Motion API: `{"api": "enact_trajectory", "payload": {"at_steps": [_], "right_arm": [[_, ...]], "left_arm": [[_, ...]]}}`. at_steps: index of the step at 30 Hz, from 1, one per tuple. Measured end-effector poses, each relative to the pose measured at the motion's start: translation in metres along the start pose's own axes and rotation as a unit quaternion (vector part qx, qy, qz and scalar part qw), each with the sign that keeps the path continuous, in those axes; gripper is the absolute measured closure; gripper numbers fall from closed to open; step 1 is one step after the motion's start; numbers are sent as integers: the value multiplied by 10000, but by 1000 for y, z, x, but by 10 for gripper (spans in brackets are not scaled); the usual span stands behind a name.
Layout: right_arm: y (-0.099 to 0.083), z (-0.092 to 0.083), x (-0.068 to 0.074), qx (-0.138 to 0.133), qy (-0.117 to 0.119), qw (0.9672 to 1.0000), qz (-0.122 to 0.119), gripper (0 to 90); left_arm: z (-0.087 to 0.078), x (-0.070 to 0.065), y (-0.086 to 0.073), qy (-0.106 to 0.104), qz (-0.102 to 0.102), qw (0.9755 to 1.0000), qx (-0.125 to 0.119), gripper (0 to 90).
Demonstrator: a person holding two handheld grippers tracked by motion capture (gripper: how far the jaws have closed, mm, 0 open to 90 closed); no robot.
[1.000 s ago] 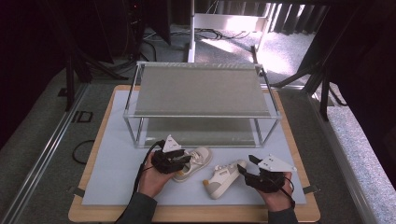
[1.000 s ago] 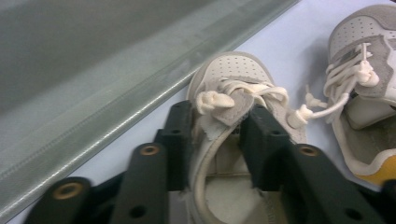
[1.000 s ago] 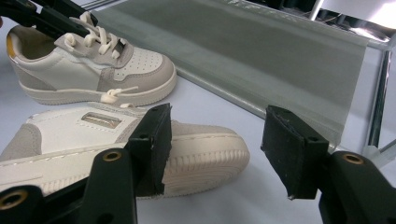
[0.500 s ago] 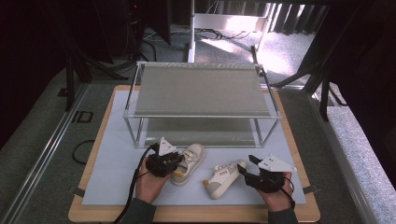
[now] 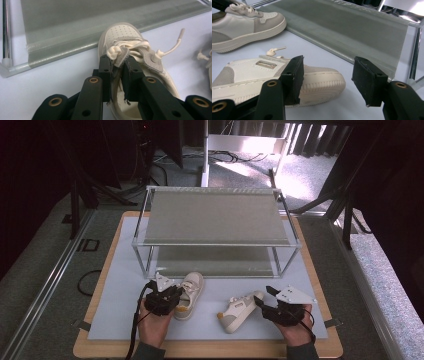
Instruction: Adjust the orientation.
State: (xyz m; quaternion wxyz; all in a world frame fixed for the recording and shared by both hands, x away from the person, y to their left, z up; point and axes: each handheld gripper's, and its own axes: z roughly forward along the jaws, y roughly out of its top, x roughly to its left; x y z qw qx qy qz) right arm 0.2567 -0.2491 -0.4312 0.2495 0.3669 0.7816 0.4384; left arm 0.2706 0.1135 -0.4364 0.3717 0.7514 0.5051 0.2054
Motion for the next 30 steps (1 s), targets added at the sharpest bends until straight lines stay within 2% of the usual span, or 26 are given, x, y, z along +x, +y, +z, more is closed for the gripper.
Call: {"api": "enact_trajectory", "payload": {"at_steps": [3, 5, 7, 11, 14, 20, 30], "right_arm": [[0, 0, 0, -1, 8, 10000, -3, 423], [0, 0, 0, 3, 8, 10000, -5, 423], [0, -1, 0, 11, 11, 10000, 0, 423], [-1, -1, -1, 14, 22, 10000, 6, 423], [0, -1, -1, 18, 19, 10000, -1, 423], [-1, -2, -1, 30, 30, 10000, 11, 423], [-4, -6, -2, 10, 35, 10000, 60, 423]], "left_arm": [[0, -2, -1, -59, 47, 10000, -29, 780], [1, -2, -1, -213, 83, 9997, -33, 755], [1, -3, -1, -258, 113, 9996, -61, 722], [-7, -3, -1, -324, 72, 9987, -390, 595], [-13, -5, 1, -329, 97, 9979, -557, 544], [-19, -12, 4, -523, 279, 9956, -723, 528], [-16, -25, 4, -790, 410, 9933, -733, 521]]}}
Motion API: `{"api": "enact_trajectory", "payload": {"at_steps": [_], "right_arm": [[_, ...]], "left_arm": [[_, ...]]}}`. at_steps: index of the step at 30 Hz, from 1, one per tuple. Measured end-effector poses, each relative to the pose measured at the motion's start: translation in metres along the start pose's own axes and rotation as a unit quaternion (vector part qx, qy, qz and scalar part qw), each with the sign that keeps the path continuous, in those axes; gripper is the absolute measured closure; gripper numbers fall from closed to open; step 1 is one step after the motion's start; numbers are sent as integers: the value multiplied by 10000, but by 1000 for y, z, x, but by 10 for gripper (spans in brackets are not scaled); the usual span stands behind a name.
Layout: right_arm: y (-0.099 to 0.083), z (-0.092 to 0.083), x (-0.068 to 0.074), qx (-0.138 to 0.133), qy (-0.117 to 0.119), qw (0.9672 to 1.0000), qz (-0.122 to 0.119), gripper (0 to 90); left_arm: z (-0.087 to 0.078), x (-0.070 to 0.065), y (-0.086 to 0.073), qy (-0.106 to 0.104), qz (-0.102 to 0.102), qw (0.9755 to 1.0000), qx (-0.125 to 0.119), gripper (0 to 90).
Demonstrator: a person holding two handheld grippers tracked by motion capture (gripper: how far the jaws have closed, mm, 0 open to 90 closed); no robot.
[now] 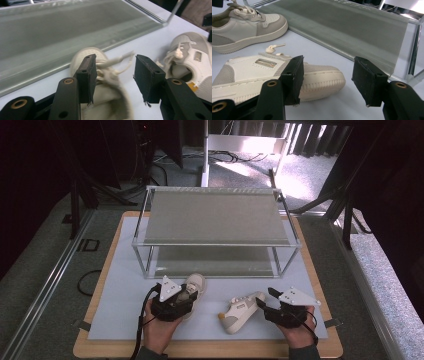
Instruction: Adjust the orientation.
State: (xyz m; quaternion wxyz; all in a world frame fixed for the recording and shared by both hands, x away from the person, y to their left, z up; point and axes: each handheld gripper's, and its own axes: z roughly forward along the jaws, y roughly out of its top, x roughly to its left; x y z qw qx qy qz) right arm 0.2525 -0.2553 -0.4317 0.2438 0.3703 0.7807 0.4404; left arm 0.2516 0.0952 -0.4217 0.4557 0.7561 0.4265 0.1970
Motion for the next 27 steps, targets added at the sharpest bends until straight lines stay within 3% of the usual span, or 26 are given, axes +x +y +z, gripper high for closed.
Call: {"api": "enact_trajectory", "payload": {"at_steps": [8, 13, 20, 24, 27], "right_arm": [[-6, -8, -4, 32, 83, 9999, 46, 423], [-10, -11, -6, 41, 131, 9999, 105, 432], [-17, -17, -8, 14, 169, 9997, 161, 438], [-21, -19, -9, 12, 189, 9996, 208, 438], [-23, -20, -10, 20, 207, 9995, 237, 437]], "left_arm": [[7, -19, 7, -303, 294, 9991, 1, 519], [16, -34, 12, -546, 505, 9972, 91, 520], [38, -56, 16, -973, 815, 9912, 387, 529], [52, -61, 18, -1166, 850, 9880, 557, 581], [61, -64, 17, -1366, 914, 9841, 673, 616]]}}
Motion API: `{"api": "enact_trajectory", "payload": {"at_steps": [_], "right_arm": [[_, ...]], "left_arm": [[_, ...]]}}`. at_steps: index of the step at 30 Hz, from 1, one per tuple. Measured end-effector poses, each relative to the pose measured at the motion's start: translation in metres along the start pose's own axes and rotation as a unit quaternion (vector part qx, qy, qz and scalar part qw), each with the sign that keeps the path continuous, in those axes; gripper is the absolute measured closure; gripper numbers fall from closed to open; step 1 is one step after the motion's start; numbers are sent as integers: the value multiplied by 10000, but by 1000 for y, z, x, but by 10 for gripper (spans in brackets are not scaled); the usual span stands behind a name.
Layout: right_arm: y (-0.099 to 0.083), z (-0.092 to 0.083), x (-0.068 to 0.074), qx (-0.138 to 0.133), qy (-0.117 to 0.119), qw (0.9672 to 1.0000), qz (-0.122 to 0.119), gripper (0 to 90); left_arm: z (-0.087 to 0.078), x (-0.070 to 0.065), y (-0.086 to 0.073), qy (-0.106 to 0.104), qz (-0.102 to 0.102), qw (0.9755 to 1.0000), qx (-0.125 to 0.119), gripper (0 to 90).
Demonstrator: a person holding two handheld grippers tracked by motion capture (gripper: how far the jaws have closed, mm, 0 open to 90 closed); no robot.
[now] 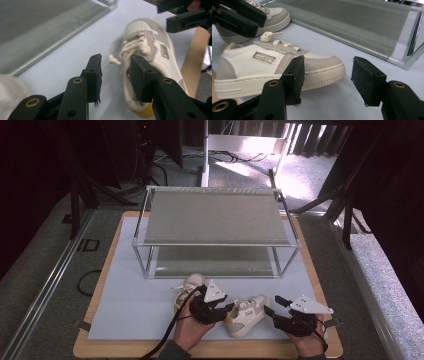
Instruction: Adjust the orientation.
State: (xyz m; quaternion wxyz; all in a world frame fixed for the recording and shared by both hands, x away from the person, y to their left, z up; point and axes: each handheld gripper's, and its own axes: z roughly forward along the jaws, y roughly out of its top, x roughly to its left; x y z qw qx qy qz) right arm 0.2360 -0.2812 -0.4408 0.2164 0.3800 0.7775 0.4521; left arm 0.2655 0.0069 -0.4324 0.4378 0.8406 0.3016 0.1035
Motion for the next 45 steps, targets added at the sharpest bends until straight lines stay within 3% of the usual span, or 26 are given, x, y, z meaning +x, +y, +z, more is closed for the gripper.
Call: {"api": "enact_trajectory", "payload": {"at_steps": [3, 7, 14, 17, 22, 26, 28, 31, 32, 35, 40, 44, 45], "right_arm": [[0, 0, 0, -7, 10, 10000, 8, 436], [0, 0, 0, -5, 15, 10000, 9, 433], [-1, 0, -1, 14, 16, 10000, 3, 427], [-1, -1, -1, 28, 11, 10000, -5, 425], [-2, -1, -2, 60, -33, 10000, -54, 419], [-3, 2, 0, 116, -147, 9998, -81, 418], [-2, 3, 1, 117, -149, 9998, -106, 416], [-1, 4, 2, 112, -128, 9998, -140, 416], [-1, 4, 2, 112, -128, 9998, -140, 416], [-1, 6, 4, 142, -130, 9997, -178, 416], [1, 8, 7, 161, -89, 9996, -224, 416], [2, 9, 8, 170, -68, 9995, -239, 416], [2, 9, 9, 164, -64, 9995, -248, 416]], "left_arm": [[8, 0, 0, -136, 56, 9998, 141, 689], [18, 0, 0, -285, 98, 9992, 263, 702], [30, 0, 2, -377, 89, 9984, 413, 698], [31, -2, 2, -412, 192, 9982, 383, 770], [28, -2, 2, -497, -46, 9984, 268, 808], [19, 3, 1, -222, -296, 9992, 128, 814], [13, 8, 1, 103, -492, 9987, 99, 813], [2, 15, 1, 544, -760, 9956, 24, 811], [2, 15, 1, 544, -760, 9956, 24, 810], [-3, 16, 0, 973, -762, 9923, 100, 805], [-1, 9, -2, 1278, -697, 9890, 262, 794], [0, 7, -3, 1203, -652, 9904, 210, 757], [0, 5, -3, 1126, -589, 9918, 135, 757]]}}
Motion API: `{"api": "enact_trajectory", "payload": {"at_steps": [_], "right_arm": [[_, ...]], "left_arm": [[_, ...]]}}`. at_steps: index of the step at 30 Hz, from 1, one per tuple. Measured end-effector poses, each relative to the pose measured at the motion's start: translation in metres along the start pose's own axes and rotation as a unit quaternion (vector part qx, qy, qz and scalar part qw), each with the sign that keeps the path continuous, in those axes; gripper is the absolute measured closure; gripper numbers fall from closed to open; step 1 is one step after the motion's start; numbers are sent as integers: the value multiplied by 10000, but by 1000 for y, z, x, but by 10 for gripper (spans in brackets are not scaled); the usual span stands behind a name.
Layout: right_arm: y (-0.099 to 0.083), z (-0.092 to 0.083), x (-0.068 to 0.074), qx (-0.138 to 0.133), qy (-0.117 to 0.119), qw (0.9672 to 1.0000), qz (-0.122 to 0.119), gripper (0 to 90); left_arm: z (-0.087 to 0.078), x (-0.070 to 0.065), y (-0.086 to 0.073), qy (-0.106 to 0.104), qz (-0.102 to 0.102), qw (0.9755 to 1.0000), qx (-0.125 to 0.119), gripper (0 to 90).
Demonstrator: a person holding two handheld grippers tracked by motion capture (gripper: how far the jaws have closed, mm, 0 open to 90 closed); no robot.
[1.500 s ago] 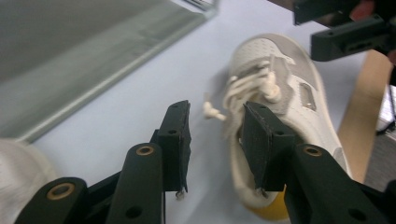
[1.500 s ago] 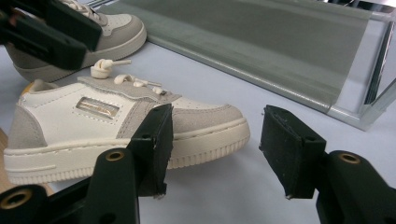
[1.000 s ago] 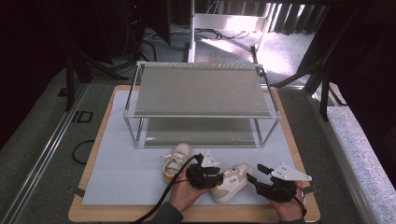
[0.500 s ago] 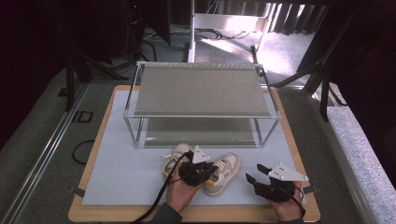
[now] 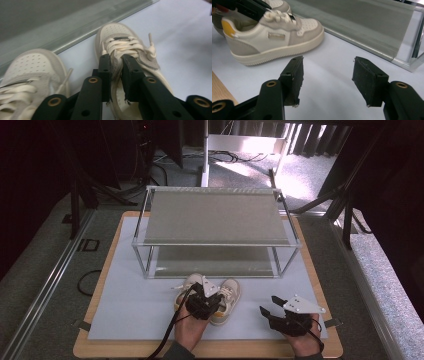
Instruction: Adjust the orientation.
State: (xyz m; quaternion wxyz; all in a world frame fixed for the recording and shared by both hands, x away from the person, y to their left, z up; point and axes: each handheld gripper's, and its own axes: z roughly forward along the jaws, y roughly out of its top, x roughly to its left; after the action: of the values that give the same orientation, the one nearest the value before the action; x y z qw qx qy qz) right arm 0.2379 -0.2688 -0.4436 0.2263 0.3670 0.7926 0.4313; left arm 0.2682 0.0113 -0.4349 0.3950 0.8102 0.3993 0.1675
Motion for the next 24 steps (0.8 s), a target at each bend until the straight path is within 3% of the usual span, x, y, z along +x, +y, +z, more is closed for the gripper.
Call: {"api": "enact_trajectory", "payload": {"at_steps": [2, 6, 17, 24], "right_arm": [[2, 1, 3, 2, 49, 10000, -39, 417], [6, 6, 9, -3, 138, 9998, -113, 419], [30, 26, 32, -43, 458, 9981, -398, 422], [40, 36, 44, -36, 618, 9971, -445, 426]], "left_arm": [[-4, 1, 0, -14, 3, 9999, -122, 659], [-16, 7, 0, 4, 106, 9993, -359, 565], [-57, 35, -16, 43, 144, 9957, -916, 494], [-79, 57, -33, 156, 2, 9950, -988, 429]]}}
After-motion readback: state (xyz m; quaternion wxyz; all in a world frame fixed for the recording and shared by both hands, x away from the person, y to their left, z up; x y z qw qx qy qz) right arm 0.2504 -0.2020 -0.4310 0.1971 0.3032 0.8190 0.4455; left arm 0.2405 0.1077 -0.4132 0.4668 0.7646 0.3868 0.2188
